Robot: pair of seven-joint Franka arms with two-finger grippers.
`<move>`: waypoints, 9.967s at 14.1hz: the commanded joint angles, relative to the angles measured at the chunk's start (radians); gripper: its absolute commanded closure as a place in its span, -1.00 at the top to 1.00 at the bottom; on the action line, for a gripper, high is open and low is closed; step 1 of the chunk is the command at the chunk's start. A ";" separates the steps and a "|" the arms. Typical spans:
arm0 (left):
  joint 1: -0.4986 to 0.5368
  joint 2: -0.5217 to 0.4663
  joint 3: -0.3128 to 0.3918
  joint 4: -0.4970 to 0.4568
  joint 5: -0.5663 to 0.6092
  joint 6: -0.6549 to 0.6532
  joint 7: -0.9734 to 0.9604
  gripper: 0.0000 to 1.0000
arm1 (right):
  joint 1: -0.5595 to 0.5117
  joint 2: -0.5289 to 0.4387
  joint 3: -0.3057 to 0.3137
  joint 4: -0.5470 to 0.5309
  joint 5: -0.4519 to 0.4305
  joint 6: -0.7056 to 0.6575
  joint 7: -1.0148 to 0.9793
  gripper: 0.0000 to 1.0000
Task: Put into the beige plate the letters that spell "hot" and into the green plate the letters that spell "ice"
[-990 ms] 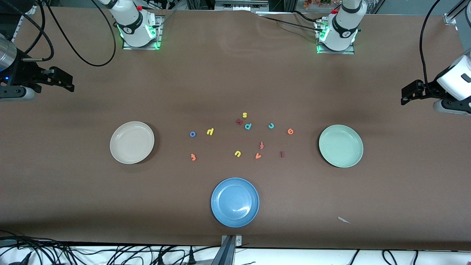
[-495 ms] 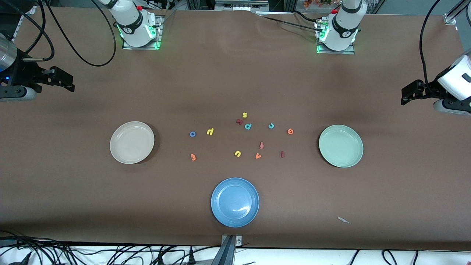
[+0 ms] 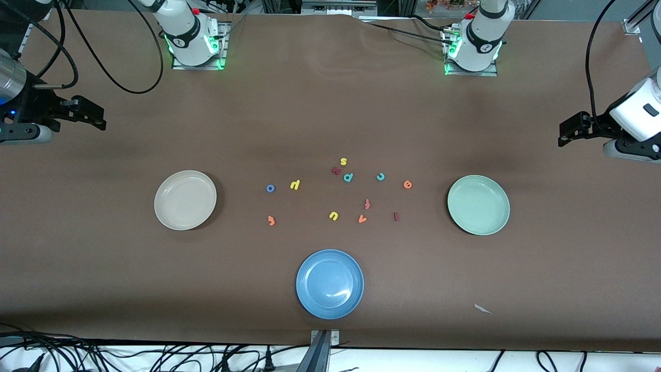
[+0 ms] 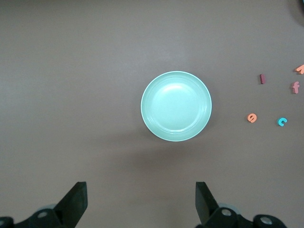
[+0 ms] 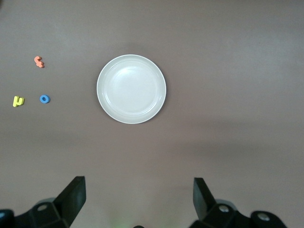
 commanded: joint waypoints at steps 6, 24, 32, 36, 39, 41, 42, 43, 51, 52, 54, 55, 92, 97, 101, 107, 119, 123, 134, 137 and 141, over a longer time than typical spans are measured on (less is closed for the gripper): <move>-0.010 0.009 -0.003 0.012 -0.013 -0.009 0.020 1.00 | 0.006 0.020 -0.001 0.028 0.006 -0.005 -0.005 1.00; -0.221 0.352 -0.003 0.217 -0.015 0.118 -0.048 1.00 | 0.006 0.026 -0.001 0.022 0.003 -0.006 -0.003 1.00; -0.399 0.591 -0.001 0.220 -0.021 0.417 -0.362 1.00 | 0.084 0.026 0.006 -0.102 0.013 0.141 0.180 1.00; -0.436 0.670 -0.001 0.213 -0.018 0.544 -0.457 1.00 | 0.144 0.036 0.006 -0.173 0.015 0.233 0.289 1.00; -0.439 0.679 -0.001 0.208 -0.018 0.544 -0.476 0.99 | 0.222 0.073 0.006 -0.205 0.016 0.312 0.439 1.00; -0.429 0.691 -0.001 0.203 -0.027 0.568 -0.493 0.88 | 0.278 0.115 0.006 -0.205 0.015 0.354 0.536 1.00; -0.430 0.695 -0.001 0.199 -0.027 0.571 -0.497 0.86 | 0.296 0.135 0.006 -0.207 0.015 0.377 0.567 1.00; -0.432 0.695 -0.001 0.196 -0.025 0.571 -0.499 0.84 | 0.319 0.156 0.006 -0.207 0.015 0.400 0.595 1.00; -0.430 0.739 -0.001 0.202 -0.028 0.577 -0.500 0.16 | 0.454 0.305 0.005 -0.207 0.013 0.590 0.862 1.00; -0.430 0.751 -0.001 0.200 -0.028 0.597 -0.500 0.16 | 0.470 0.326 0.005 -0.205 0.013 0.616 0.895 1.00; -0.436 0.762 -0.001 0.196 -0.028 0.623 -0.500 0.17 | 0.500 0.375 0.005 -0.202 0.013 0.671 0.952 1.00; -0.436 0.770 -0.001 0.197 -0.028 0.625 -0.500 0.19 | 0.509 0.398 0.005 -0.196 0.013 0.694 0.984 1.00; -0.216 0.592 0.005 0.030 -0.013 0.337 -0.138 -1.00 | 0.597 0.741 0.002 -0.019 0.096 0.794 1.017 -0.33; -0.211 0.587 0.005 -0.063 0.054 0.467 -0.134 -1.00 | 0.599 0.744 0.002 -0.018 0.096 0.796 1.026 -0.60; -0.206 0.589 0.005 -0.065 0.056 0.472 -0.132 -1.00 | 0.591 0.735 -0.001 0.026 0.095 0.758 1.009 -0.74; -0.208 0.590 0.003 -0.060 0.056 0.507 -0.134 -1.00 | 0.540 0.683 -0.006 0.142 0.095 0.508 0.901 -0.71; -0.240 0.497 -0.090 -0.039 0.054 0.395 -0.152 1.00 | 0.517 0.547 -0.228 -0.010 0.093 0.411 0.428 -0.70; -0.240 0.495 -0.136 -0.082 0.045 0.390 -0.160 1.00 | 0.517 0.491 -0.299 -0.131 0.096 0.495 0.265 -0.70; -0.326 0.586 -0.141 -0.136 0.058 0.567 -0.289 0.67 | 0.510 0.417 -0.377 -0.447 0.107 0.906 0.069 0.75; -0.330 0.595 -0.141 -0.143 0.059 0.605 -0.290 0.55 | 0.505 0.417 -0.376 -0.403 0.271 0.836 0.066 1.00; -0.330 0.604 -0.139 -0.168 0.059 0.619 -0.290 0.46 | 0.517 0.422 -0.356 -0.332 0.280 0.736 0.147 1.00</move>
